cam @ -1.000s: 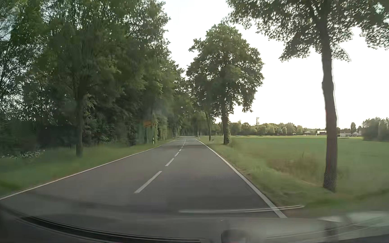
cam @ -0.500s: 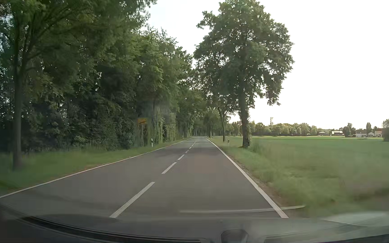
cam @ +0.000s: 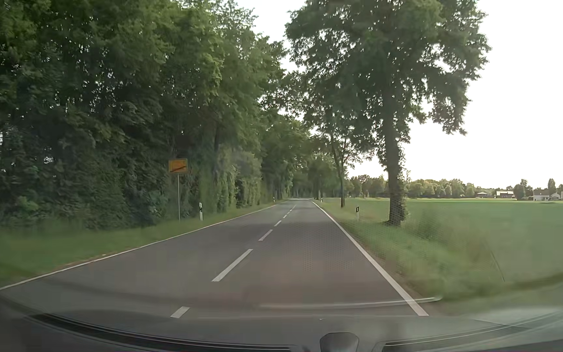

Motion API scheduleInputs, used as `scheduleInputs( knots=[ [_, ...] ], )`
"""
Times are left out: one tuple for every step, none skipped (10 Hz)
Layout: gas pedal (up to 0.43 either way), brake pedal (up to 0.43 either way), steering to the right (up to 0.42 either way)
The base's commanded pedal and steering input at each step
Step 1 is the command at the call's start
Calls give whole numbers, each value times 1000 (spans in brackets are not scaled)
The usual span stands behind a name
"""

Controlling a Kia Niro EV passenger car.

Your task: Follow the waypoints while adhering to traffic rules and regulations

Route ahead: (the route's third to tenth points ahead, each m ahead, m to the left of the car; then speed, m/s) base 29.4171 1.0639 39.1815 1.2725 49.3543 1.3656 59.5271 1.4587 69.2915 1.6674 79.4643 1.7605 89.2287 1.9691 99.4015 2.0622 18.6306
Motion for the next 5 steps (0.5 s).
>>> scheduleInputs(
  knots=[
    [469,6,-8],
    [469,6,-8],
    [469,6,-7],
    [469,6,-7],
    [469,6,-3]
  ],
)
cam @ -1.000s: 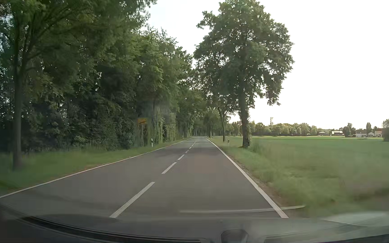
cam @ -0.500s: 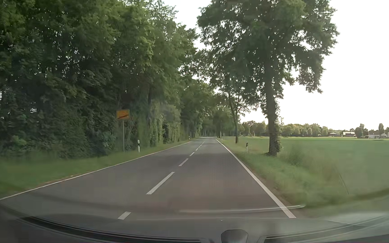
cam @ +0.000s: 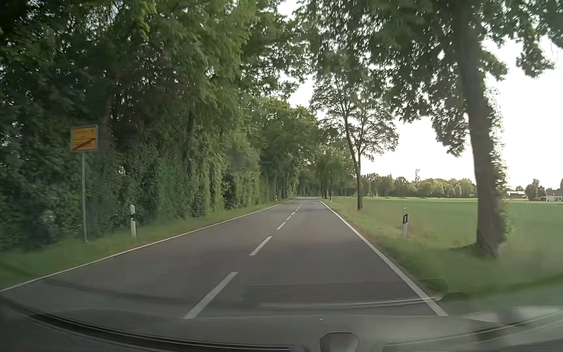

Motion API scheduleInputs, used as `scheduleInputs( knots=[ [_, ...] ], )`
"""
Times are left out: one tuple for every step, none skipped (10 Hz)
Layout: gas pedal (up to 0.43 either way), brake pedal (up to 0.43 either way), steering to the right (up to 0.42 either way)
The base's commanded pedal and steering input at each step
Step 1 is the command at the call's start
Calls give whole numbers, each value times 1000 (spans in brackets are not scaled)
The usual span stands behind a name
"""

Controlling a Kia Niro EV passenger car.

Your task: Follow the waypoints while adhering to traffic rules and regulations

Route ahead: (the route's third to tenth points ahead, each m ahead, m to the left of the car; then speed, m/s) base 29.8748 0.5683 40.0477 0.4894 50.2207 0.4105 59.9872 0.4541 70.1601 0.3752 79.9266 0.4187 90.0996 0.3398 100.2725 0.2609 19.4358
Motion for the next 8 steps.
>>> scheduleInputs(
  knots=[
    [469,6,1],
    [469,6,5],
    [469,6,8],
    [469,6,10],
    [469,6,10],
    [469,12,10],
    [469,6,10],
    [469,6,10]
  ],
)
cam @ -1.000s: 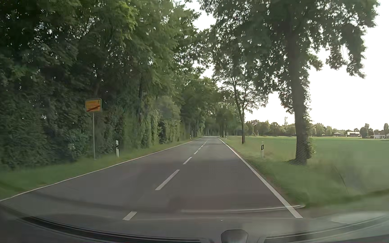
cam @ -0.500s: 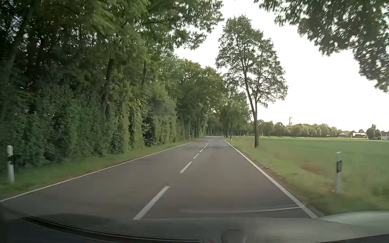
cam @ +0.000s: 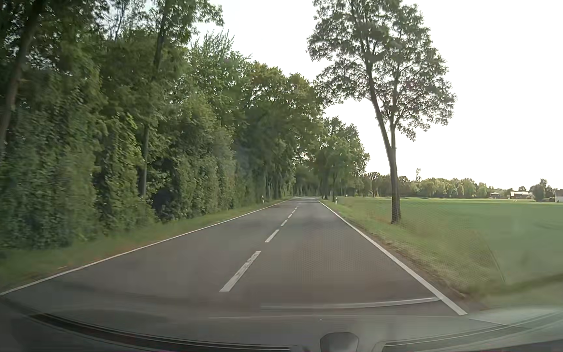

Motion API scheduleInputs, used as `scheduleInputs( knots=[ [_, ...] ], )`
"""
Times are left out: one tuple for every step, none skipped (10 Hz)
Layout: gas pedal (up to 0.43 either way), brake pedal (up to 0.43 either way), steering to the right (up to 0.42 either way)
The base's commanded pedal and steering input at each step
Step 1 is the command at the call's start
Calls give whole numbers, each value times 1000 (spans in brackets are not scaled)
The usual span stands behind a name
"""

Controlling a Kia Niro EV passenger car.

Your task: Follow the waypoints while adhering to traffic rules and regulations

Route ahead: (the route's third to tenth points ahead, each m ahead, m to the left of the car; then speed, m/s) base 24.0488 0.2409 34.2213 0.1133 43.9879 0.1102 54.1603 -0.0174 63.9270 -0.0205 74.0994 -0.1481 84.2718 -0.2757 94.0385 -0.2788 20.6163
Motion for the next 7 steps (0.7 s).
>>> scheduleInputs(
  knots=[
    [469,6,9],
    [469,6,7],
    [469,6,6],
    [469,6,5],
    [469,6,4],
    [469,6,2],
    [469,6,1]
  ],
)
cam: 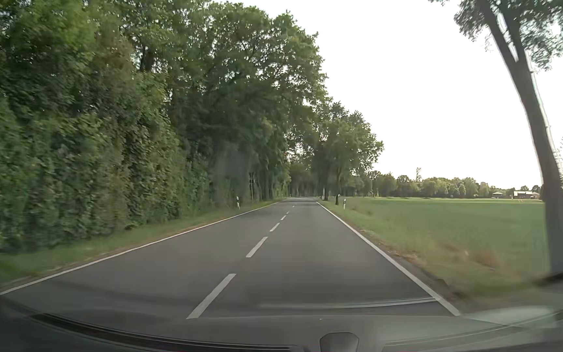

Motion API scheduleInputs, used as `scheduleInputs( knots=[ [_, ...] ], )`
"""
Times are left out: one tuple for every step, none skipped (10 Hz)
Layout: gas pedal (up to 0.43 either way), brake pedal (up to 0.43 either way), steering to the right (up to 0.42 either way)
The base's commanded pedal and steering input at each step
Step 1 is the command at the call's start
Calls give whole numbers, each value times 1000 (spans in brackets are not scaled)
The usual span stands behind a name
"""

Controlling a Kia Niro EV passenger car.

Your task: Follow the waypoints while adhering to traffic rules and regulations

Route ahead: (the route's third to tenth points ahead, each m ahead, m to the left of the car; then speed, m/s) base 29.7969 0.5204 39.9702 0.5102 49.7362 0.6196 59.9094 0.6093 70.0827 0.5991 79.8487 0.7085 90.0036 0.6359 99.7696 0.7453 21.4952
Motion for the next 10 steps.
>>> scheduleInputs(
  knots=[
    [469,6,1],
    [480,6,3],
    [480,6,3],
    [488,6,3],
    [488,6,3],
    [488,6,3],
    [488,6,3],
    [488,6,3],
    [488,6,3],
    [488,6,3]
  ],
)
